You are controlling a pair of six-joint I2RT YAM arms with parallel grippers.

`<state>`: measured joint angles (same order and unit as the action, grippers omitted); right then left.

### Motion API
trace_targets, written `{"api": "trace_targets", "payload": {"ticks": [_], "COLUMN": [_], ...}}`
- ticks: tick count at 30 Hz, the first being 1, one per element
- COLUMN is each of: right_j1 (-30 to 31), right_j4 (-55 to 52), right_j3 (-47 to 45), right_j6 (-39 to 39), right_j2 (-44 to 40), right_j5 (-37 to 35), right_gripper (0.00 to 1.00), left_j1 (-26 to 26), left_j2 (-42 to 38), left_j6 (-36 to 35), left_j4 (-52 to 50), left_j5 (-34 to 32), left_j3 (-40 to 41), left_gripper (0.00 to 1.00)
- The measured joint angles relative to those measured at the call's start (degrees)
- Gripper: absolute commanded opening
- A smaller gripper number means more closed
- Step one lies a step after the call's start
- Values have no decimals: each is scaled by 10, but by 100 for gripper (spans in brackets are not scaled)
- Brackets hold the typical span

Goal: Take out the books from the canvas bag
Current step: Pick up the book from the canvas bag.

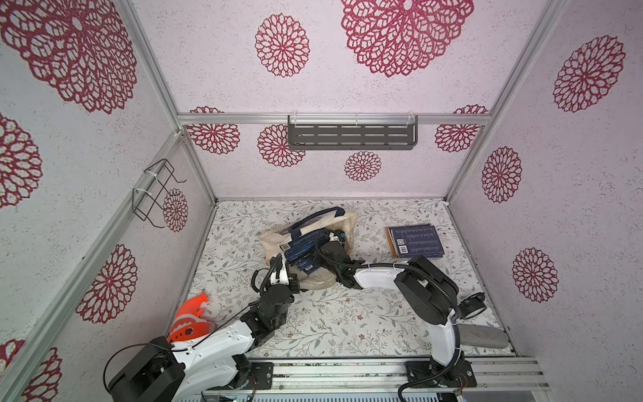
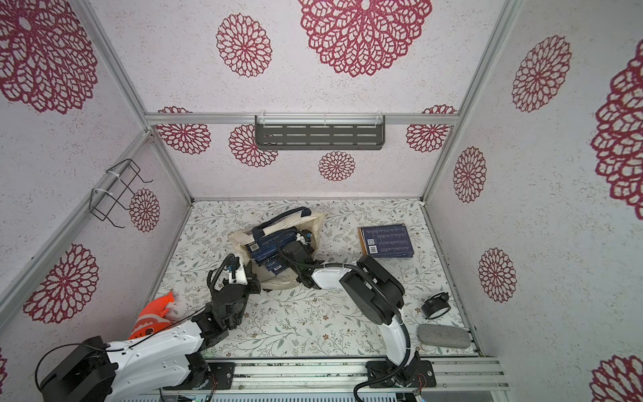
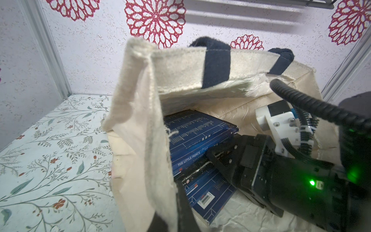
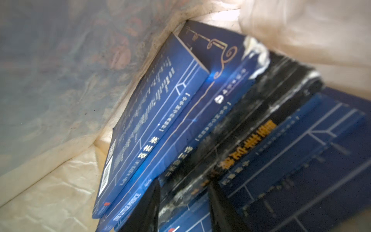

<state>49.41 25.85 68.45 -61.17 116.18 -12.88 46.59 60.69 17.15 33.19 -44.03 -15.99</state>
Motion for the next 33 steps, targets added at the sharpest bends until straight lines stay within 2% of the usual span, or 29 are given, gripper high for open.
{"api": "trace_targets", "payload": {"ticks": [9, 16, 22, 28, 31, 33], "right_j1": [-6, -8, -8, -3, -2, -2], "right_j4": [25, 40, 64, 56, 50, 45], "right_j3": [12, 11, -24, -86, -106, -114], "right_j6": [-23, -31, -41, -45, -45, -47], "right_j2": [15, 16, -3, -76, -107, -121], "right_j5": [3, 11, 20, 22, 21, 22], "right_gripper": [15, 5, 3, 5, 9, 18], "left_j1": [0, 0, 0, 0, 0, 0], "left_j2": [0, 0, 0, 0, -1, 0], "left_j6": [0, 0, 1, 1, 2, 2], "left_j4": [-1, -1, -5, -8, -9, -9], "left_j5": [10, 14, 16, 15, 15, 15], "left_j3": [0, 0, 0, 0, 0, 0], "left_gripper": [0, 0, 0, 0, 0, 0]}}
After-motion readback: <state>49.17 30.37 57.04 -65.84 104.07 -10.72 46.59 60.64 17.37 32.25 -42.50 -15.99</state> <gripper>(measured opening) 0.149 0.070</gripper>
